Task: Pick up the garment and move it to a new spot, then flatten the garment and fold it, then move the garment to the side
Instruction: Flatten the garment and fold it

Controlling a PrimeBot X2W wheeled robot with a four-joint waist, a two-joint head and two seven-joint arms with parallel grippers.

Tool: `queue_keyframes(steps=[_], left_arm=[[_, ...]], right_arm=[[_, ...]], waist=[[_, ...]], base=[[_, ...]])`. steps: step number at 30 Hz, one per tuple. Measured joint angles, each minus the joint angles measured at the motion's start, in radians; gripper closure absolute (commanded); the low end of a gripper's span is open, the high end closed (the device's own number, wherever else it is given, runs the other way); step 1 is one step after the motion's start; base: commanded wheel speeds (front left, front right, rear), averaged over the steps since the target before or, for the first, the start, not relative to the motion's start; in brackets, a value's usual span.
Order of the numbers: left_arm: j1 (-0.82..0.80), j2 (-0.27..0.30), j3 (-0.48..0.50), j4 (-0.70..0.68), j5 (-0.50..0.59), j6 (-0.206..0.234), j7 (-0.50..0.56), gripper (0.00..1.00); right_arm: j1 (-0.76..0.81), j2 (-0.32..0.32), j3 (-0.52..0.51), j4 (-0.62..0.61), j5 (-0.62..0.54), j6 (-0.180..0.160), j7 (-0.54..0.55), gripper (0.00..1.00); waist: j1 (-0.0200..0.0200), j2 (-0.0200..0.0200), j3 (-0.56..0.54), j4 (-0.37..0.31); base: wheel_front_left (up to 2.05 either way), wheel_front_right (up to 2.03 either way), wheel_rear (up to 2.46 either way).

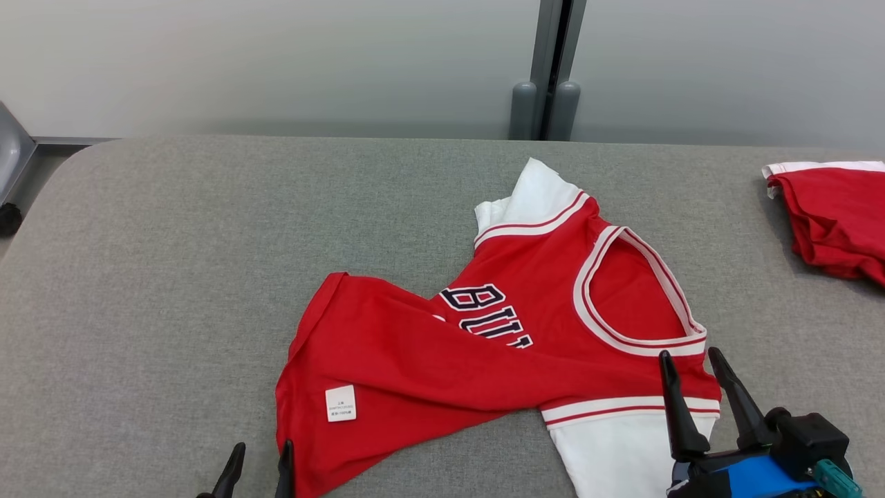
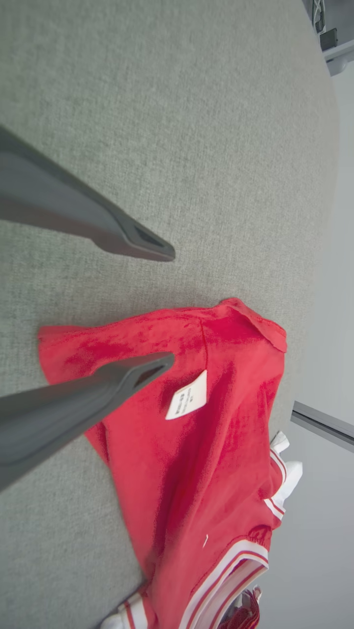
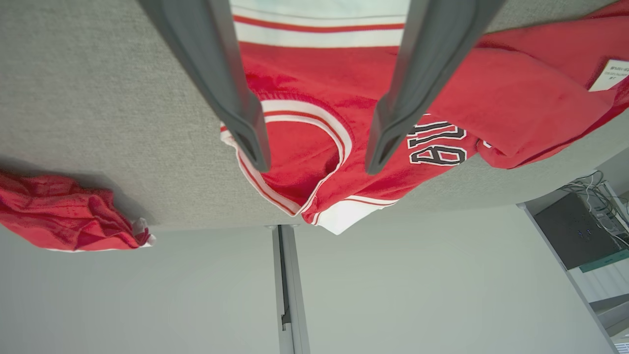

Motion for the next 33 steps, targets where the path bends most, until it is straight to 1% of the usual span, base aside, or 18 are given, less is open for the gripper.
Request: queue_keyframes(steps=[9, 15, 18, 21, 26, 33], left_arm=[[-0.033, -0.018, 0.059, -0.081, 0.048, 0.000, 0.000, 0.00], [-0.074, -0.023, 0.087, -0.057, 0.105, 0.000, 0.000, 0.00], [-0.105, -0.015, 0.092, -0.012, 0.110, 0.000, 0.000, 0.00], [-0.128, -0.002, 0.076, 0.044, 0.108, 0.000, 0.000, 0.00], [-0.158, 0.020, 0.039, 0.131, 0.081, 0.000, 0.000, 0.00], [-0.207, 0.055, -0.003, 0.242, 0.016, 0.000, 0.000, 0.00]], right_arm=[[0.014, 0.000, -0.005, 0.020, 0.004, 0.000, 0.000, 0.00], [0.015, 0.000, -0.009, 0.025, 0.001, 0.000, 0.000, 0.00], [0.015, 0.000, -0.009, 0.027, -0.001, 0.000, 0.000, 0.00], [0.015, 0.000, -0.004, 0.030, -0.001, 0.000, 0.000, 0.00], [0.015, 0.000, 0.000, 0.031, 0.000, 0.000, 0.000, 0.00], [0.014, 0.000, 0.001, 0.031, -0.001, 0.000, 0.000, 0.00]], waist=[[0.0000, 0.0000, -0.010, -0.019], [0.0000, 0.0000, -0.018, -0.035], [-0.0001, 0.0000, -0.020, -0.046], [0.0000, 0.0000, -0.021, -0.057], [0.0000, 0.0000, -0.013, -0.075], [0.0000, 0.0001, 0.009, -0.092]], base=[[0.00, 0.00, 0.00], [0.00, 0.00, 0.00], [0.00, 0.00, 0.00], [0.00, 0.00, 0.00], [0.00, 0.00, 0.00], [0.00, 0.00, 0.00]])
